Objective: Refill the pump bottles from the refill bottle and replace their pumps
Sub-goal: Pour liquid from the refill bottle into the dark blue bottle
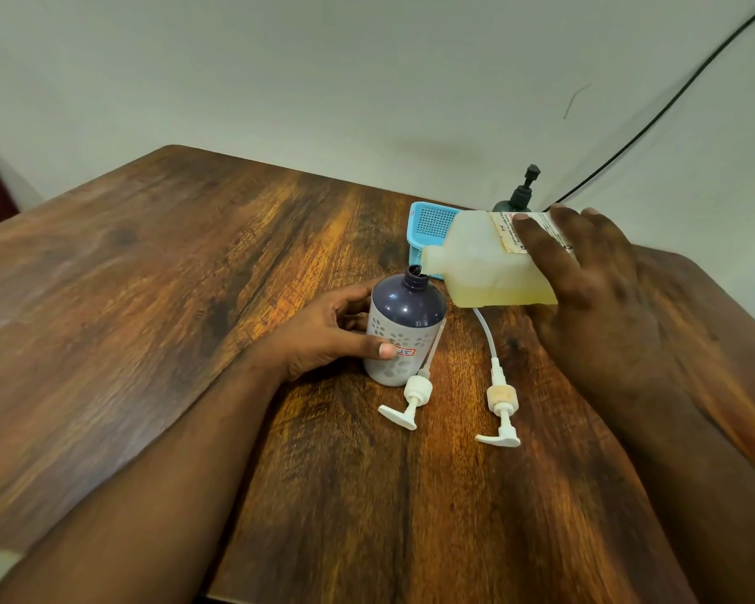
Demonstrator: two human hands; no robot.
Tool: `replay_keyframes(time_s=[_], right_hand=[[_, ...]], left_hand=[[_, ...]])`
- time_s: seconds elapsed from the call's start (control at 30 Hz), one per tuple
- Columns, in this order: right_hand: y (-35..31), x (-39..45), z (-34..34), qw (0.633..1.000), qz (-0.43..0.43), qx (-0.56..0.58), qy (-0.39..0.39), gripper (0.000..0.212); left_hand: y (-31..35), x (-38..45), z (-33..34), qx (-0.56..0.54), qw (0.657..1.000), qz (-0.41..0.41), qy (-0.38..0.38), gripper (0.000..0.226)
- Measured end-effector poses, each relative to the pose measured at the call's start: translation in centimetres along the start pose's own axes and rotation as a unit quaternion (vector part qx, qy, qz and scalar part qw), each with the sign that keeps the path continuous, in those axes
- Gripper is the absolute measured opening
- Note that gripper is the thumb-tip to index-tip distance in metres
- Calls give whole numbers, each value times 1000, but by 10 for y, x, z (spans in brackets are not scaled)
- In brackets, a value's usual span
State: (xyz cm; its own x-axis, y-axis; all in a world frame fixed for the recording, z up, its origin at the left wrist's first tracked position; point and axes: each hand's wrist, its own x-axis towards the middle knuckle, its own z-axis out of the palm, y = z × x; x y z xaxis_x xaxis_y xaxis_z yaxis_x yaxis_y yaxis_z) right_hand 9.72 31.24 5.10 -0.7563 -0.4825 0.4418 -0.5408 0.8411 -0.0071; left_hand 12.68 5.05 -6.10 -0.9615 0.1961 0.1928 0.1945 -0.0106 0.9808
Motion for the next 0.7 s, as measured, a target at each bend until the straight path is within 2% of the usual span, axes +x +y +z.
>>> replay_keyframes(time_s=[0.7], right_hand=[[0,1,-1,1000,1,-7,-3,72]], left_hand=[[1,1,-1,15,1000,2,1,65]])
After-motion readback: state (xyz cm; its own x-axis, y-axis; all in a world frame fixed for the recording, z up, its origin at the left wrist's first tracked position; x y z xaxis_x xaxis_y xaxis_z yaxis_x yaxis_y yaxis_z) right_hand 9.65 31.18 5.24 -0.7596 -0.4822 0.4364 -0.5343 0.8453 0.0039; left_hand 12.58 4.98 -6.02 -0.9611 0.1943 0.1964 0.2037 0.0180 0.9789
